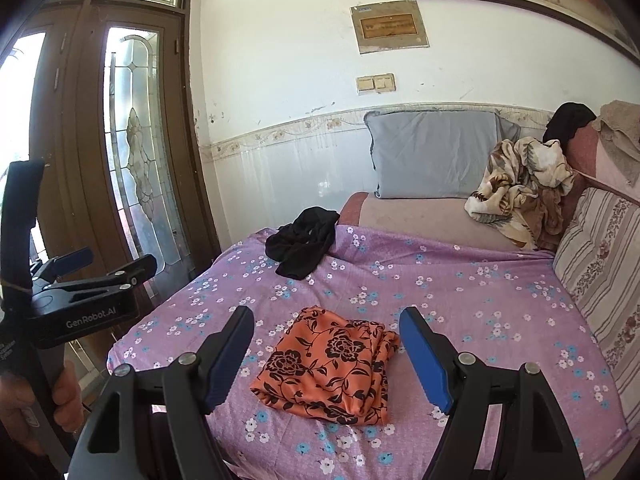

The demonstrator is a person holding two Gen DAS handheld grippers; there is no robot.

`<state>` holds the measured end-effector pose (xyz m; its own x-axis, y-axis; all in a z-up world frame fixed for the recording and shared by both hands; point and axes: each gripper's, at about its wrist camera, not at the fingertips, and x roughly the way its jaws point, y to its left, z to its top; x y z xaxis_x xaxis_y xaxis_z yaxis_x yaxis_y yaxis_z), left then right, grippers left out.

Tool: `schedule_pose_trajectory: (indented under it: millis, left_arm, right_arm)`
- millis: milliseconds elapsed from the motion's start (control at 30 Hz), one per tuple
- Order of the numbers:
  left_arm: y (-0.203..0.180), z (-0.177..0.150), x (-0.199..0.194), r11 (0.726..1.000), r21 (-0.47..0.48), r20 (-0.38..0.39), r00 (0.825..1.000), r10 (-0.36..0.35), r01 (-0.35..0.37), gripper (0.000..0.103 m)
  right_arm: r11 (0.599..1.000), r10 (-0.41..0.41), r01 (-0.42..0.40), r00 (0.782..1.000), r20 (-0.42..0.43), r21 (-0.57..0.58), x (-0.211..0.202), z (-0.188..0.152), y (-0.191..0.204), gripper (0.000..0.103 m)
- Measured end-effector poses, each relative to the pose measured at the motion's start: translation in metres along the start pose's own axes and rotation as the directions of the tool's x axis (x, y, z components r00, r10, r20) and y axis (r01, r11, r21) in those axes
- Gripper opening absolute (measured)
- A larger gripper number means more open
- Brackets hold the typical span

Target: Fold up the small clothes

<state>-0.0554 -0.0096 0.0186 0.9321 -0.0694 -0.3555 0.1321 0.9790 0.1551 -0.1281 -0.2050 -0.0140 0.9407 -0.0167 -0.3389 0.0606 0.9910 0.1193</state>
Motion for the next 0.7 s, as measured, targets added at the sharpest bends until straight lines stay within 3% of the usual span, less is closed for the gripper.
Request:
schedule_pose_trajectory:
  millis: [700]
  left_arm:
    - [0.045,-0.011,0.007,0.996,-0.082,-0.030,0.999,0.024,-0.026,0.103]
  right_arm:
    - [0.999,0.047,-0.047,0.998,-0.043,-0.011,0.015,0.001,0.027,0.078]
